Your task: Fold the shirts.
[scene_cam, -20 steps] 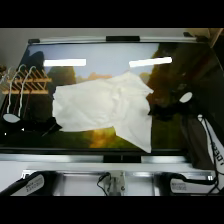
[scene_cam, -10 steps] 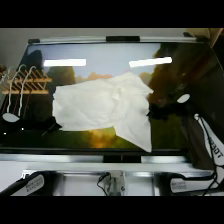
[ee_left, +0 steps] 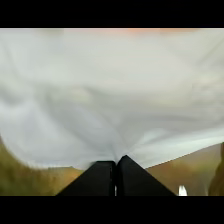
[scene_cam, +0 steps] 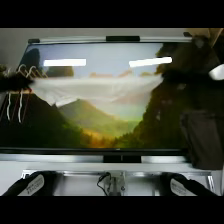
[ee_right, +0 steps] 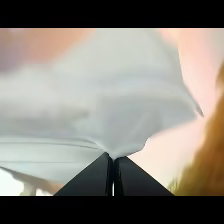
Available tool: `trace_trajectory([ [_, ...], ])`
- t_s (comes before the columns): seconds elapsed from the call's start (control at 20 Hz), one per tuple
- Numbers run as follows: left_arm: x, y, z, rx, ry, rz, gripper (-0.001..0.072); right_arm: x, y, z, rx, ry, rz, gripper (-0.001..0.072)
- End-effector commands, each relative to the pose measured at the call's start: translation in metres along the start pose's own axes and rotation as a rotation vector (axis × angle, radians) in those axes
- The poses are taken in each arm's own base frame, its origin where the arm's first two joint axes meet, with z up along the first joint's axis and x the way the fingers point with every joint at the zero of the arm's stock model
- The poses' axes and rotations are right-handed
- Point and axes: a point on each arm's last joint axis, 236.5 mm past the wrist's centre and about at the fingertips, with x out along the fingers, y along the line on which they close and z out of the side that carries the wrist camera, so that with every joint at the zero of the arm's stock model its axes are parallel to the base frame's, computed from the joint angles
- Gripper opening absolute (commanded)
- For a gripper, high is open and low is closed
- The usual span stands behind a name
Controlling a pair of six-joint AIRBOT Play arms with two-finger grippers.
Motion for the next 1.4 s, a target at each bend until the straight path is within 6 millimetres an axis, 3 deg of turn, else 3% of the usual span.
trace_trajectory([
  [0.0,-0.184,-0.127,0.127,0.322,-0.533,0.002,0.0025,-0.215,0.092,0.156,-0.306,-0.645,-0.104,0.0063],
  [0.05,-0.237,-0.16,0.141,0.36,-0.681,0.0,0.0025,-0.277,0.119,0.172,-0.351,-0.804,-0.12,0.0062],
  [0.1,-0.286,-0.19,0.144,0.371,-0.801,-0.015,0.0025,-0.333,0.145,0.176,-0.391,-0.935,-0.131,0.0062],
  [0.2,-0.341,-0.228,0.126,0.374,-0.913,-0.059,0.0025,-0.404,0.184,0.156,-0.458,-1.056,-0.132,0.0063],
  [0.25,-0.356,-0.238,0.114,0.389,-0.935,-0.058,0.0025,-0.425,0.196,0.143,-0.484,-1.083,-0.14,0.0063],
  [0.35,-0.37,-0.237,0.091,0.374,-0.932,-0.004,0.0025,-0.454,0.208,0.118,-0.509,-1.098,-0.173,0.0062],
  [0.5,-0.368,-0.227,0.064,0.363,-0.868,0.06,0.0025,-0.466,0.2,0.092,-0.451,-1.053,-0.222,0.0063],
  [0.75,-0.345,-0.211,0.046,0.349,-0.738,0.1,0.0026,-0.441,0.172,0.073,-0.439,-0.886,-0.318,0.0063],
  [0.85,-0.317,-0.192,0.035,0.324,-0.618,0.122,0.0026,-0.424,0.15,0.066,-0.407,-0.79,-0.371,0.0063],
  [0.95,-0.279,-0.166,0.02,0.269,-0.464,0.134,0.0026,-0.39,0.123,0.05,-0.377,-0.609,-0.41,0.0063],
  [1.1,-0.209,-0.116,-0.006,0.172,-0.225,0.142,0.0026,-0.307,0.064,0.005,-0.28,-0.187,-0.436,0.0063],
  [1.25,-0.115,-0.049,-0.048,0.072,0.053,0.134,0.0026,-0.195,0.009,-0.043,-0.171,0.168,-0.37,0.0063],
  [1.35,-0.048,-0.004,-0.068,-0.03,0.15,0.129,0.0024,-0.114,-0.023,-0.057,-0.105,0.233,-0.319,0.0063],
])
